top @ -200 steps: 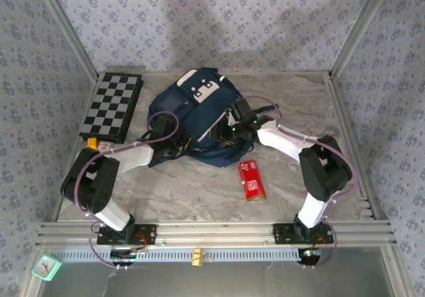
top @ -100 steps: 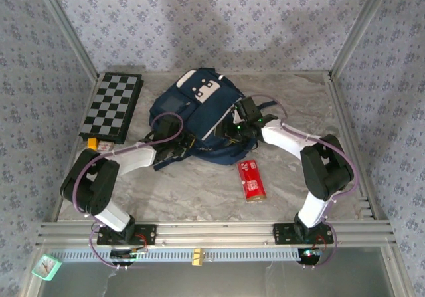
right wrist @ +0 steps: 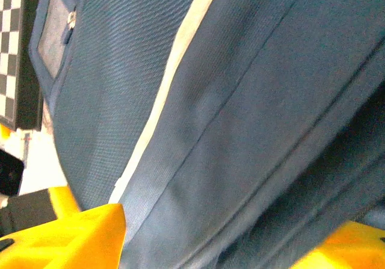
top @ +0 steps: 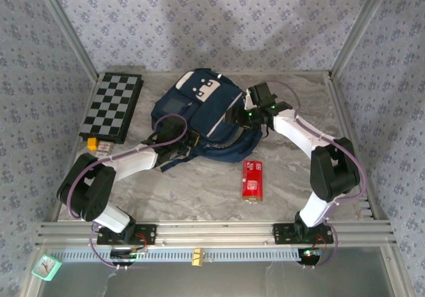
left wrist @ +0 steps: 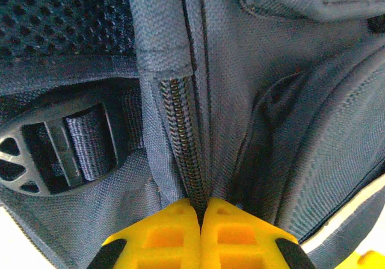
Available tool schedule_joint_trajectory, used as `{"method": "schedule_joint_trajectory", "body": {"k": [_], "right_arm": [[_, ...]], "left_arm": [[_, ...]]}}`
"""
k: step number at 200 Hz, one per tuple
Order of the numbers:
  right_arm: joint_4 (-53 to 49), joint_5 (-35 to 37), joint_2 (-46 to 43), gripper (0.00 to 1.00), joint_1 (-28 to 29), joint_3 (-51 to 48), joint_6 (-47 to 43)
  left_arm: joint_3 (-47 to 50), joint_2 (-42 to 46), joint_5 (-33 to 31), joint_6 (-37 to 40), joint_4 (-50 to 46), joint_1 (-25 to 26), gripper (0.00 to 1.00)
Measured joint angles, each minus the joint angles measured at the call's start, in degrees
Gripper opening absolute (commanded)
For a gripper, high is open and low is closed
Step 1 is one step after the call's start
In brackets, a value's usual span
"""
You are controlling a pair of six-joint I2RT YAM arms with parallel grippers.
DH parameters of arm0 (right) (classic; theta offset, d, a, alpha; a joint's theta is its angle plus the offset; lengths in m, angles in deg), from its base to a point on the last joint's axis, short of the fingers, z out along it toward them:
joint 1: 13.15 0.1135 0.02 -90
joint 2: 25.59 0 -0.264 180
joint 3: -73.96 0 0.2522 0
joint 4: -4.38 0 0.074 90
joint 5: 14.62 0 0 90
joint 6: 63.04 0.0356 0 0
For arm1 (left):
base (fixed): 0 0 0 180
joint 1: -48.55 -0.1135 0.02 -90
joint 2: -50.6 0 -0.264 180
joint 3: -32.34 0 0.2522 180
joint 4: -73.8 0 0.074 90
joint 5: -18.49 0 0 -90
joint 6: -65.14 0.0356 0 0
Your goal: Pack the student bag
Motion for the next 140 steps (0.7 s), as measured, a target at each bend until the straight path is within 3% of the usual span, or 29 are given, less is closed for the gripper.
{"method": "schedule_joint_trajectory", "body": {"k": [80,140], "right_arm": [[-9.25,7.98,-8.83,0.66,11.85,-5.73,2.38],[-6.38,13.79,-4.11,0.51,20.57,-4.46,7.91]], "left_arm": [[-0.48,0.00,-0.39,-0.39,0.24,0.00,0.00],[-0.48,0.00,-0.39,-1.38,0.42,0.00,0.00]]}}
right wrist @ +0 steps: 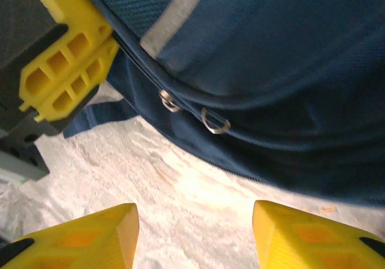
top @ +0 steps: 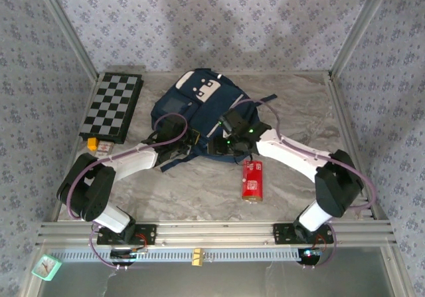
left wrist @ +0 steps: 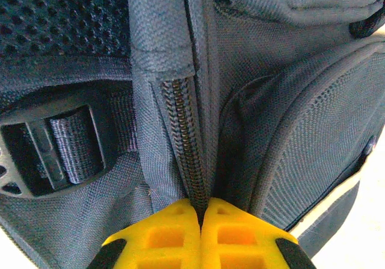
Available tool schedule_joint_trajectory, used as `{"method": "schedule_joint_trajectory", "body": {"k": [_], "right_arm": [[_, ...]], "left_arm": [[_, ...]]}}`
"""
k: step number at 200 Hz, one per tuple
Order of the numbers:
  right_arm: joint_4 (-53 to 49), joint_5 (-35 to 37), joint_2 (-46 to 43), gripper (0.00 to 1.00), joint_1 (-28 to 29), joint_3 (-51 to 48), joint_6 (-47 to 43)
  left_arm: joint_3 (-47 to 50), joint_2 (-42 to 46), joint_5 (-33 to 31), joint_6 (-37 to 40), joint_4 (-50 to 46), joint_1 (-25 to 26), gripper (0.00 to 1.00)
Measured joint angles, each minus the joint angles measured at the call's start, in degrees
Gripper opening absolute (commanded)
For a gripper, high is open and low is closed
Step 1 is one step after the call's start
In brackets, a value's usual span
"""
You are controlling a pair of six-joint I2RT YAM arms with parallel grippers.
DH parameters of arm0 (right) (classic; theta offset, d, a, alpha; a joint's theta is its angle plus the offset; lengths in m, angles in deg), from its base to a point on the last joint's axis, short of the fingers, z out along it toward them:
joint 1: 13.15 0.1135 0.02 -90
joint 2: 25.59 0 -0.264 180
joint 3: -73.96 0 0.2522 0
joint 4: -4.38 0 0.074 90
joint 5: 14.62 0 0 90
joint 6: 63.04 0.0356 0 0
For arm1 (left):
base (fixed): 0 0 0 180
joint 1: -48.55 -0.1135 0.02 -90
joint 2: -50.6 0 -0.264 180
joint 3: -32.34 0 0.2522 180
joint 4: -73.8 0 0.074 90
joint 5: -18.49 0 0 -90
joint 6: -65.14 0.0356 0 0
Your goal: Pack the student bag
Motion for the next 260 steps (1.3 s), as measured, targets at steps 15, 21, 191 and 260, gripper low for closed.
{"method": "schedule_joint_trajectory", "body": {"k": [15,21,191,260], "right_arm": [[1.73,1.92,1.25,0.46,1.97,0.55,1.36],[2.43,2.62,1.49,0.45,2.62,0.59,2.12],[-6.19,27.19,11.89,0.48,8.81,12.66,18.82],[-11.47,30.73,13.11,0.43,9.05,15.10,16.74]], "left_arm": [[0.00,0.00,0.00,-0.07,0.11,0.00,0.00],[0.00,0.00,0.02,-0.09,0.13,0.00,0.00],[0.00,4.66,0.63,-3.02,0.09,-0.13,0.00],[0.02,6.73,0.59,-2.84,-1.66,-0.66,0.00]]}}
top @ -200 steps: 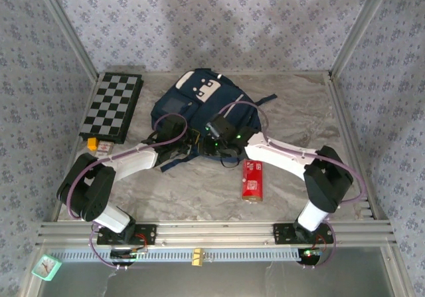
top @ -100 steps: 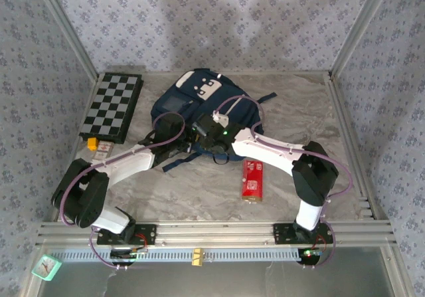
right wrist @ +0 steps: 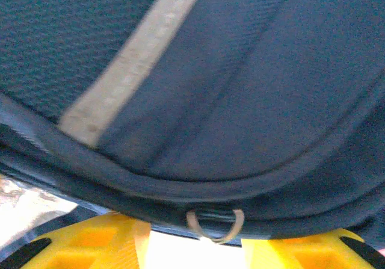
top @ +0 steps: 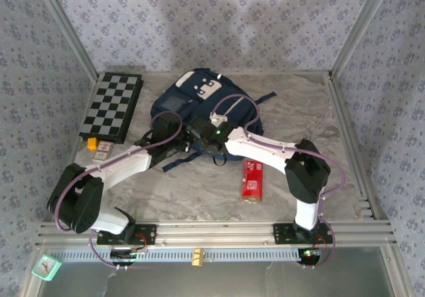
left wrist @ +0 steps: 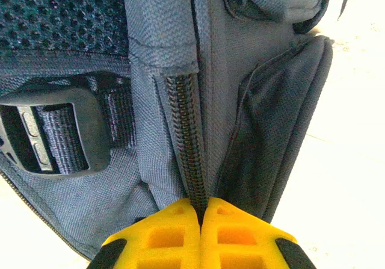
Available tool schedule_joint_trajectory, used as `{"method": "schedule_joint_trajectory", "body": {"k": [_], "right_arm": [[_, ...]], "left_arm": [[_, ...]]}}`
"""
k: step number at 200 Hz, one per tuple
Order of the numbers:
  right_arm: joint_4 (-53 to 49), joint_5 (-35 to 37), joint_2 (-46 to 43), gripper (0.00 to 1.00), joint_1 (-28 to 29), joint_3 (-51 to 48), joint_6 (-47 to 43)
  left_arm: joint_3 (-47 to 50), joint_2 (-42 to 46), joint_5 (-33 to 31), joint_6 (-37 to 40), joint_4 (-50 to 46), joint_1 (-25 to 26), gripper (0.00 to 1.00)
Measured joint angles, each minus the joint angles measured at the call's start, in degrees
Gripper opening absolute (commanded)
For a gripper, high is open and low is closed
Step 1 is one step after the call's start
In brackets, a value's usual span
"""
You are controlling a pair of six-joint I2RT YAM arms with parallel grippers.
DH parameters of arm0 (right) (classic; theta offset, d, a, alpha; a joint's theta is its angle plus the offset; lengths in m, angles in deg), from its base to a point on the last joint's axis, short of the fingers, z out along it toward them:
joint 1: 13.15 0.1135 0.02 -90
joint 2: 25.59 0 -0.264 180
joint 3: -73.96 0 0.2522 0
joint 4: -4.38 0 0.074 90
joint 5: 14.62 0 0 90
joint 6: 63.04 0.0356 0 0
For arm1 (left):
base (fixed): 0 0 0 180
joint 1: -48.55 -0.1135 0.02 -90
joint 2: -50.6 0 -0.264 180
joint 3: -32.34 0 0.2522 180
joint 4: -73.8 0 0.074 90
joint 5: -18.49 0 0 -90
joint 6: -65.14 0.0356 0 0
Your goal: Pack the student bag
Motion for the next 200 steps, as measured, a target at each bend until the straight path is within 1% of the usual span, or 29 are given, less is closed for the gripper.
{"method": "schedule_joint_trajectory", "body": {"k": [21,44,60,73,88,104,121,149,165,200], "right_arm": [[-0.59,-0.76,-3.13,0.40,-1.36,-2.40,-3.63],[-0.61,-3.69,-5.55,0.38,-2.62,-3.19,-9.94],[-0.48,-5.77,-6.01,0.38,-2.89,-3.19,-13.51],[0.11,-7.93,-6.01,0.41,-2.89,-3.19,-16.33],[0.94,-9.79,-5.90,0.43,-2.60,-3.04,-18.23],[1.14,-10.23,-5.01,0.43,-1.81,-1.92,-17.92],[2.10,-10.03,-3.65,0.39,-0.33,-0.81,-16.96],[4.90,-9.07,-1.11,0.36,2.08,0.26,-13.86],[5.97,-8.04,-0.26,0.32,2.25,0.26,-12.02],[6.95,-3.78,1.05,0.31,1.79,0.61,-8.87]], "left_arm": [[0.00,0.90,0.02,0.28,-0.68,-0.66,0.00],[0.00,1.09,0.02,0.83,-1.22,-0.98,0.00],[0.00,1.09,-0.04,0.94,-1.53,-1.22,0.00],[0.00,1.09,-0.22,0.94,-1.62,-1.36,0.00],[0.00,1.09,-0.26,0.96,-1.75,-1.40,0.00],[0.00,1.09,-0.44,1.16,-1.97,-1.40,0.00],[-0.02,1.09,-0.66,1.36,-2.16,-1.40,0.00],[-0.02,1.09,-0.61,1.38,-2.43,-1.36,0.00],[-0.02,1.09,-0.61,1.38,-2.43,-1.36,0.00],[-0.07,1.09,-0.52,1.38,-2.38,-1.29,0.00]]}}
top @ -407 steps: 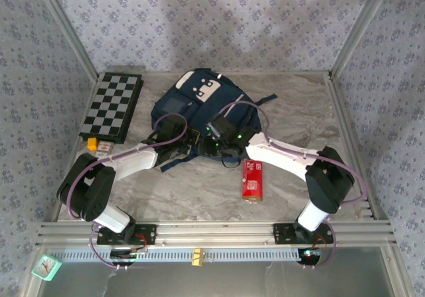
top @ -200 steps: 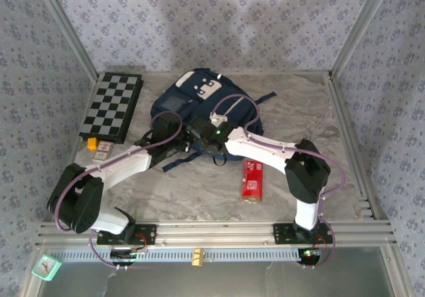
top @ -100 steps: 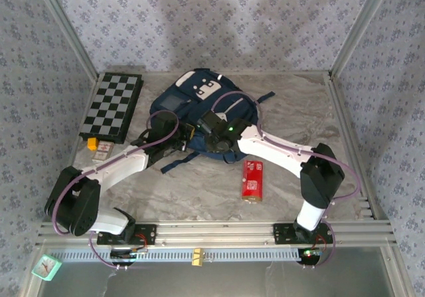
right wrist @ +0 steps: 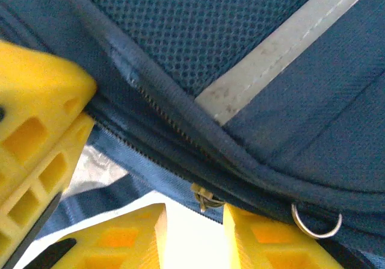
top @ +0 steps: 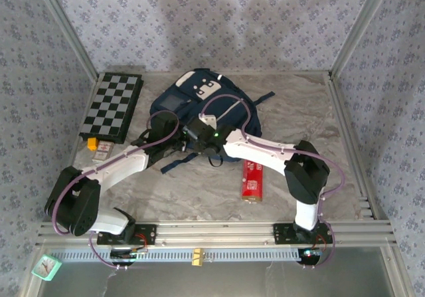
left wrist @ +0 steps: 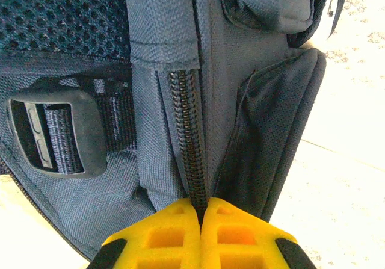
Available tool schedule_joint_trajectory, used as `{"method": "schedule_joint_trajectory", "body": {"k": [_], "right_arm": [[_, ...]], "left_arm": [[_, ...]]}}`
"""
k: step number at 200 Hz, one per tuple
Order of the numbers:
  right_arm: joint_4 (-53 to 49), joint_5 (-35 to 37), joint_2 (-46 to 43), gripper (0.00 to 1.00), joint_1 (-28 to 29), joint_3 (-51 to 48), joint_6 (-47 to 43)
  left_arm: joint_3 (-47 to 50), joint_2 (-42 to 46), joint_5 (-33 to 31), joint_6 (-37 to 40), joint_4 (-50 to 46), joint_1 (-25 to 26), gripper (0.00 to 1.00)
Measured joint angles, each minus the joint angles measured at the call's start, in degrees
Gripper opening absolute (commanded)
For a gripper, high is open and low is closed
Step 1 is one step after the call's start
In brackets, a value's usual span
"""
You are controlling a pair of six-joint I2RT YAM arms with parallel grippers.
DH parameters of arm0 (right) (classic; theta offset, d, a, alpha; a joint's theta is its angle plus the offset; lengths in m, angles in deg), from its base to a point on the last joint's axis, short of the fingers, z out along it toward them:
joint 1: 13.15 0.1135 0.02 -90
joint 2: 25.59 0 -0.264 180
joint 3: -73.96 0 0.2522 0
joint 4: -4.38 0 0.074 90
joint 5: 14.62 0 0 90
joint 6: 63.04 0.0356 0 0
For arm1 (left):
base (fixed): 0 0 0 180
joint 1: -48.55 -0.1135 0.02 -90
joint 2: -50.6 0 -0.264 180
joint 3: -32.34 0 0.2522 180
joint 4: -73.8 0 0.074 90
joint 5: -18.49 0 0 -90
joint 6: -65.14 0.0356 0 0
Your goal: Pack the student bag
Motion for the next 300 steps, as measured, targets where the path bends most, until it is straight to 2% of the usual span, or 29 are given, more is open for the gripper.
{"method": "schedule_joint_trajectory", "body": {"k": [21,74,108,129,172,247,300], "right_arm": [[0.07,1.38,0.31,0.26,0.00,0.04,1.01],[-0.59,2.60,2.51,0.25,-0.46,1.49,3.04],[-0.22,3.23,2.80,0.12,-0.94,1.49,3.10],[0.00,3.96,2.89,0.00,-1.11,1.49,2.29],[0.46,4.00,2.08,0.00,-1.18,0.35,1.25],[0.44,1.44,-6.84,0.00,-2.47,-8.74,0.31],[0.44,-3.21,-12.70,0.00,-5.64,-12.96,-4.72]], "left_arm": [[-0.07,0.00,0.00,0.00,0.07,0.00,0.00],[-0.07,0.00,-0.07,0.00,0.13,0.04,0.00],[-0.13,0.00,-0.11,0.00,0.33,0.07,0.00],[-0.50,0.00,-0.22,0.11,0.22,0.07,0.00],[-0.59,0.00,-0.26,0.98,-0.04,0.00,0.00],[-0.59,0.02,2.84,1.90,-0.48,-1.75,0.00],[-0.61,0.02,4.55,3.32,-0.90,-2.54,0.00]]}}
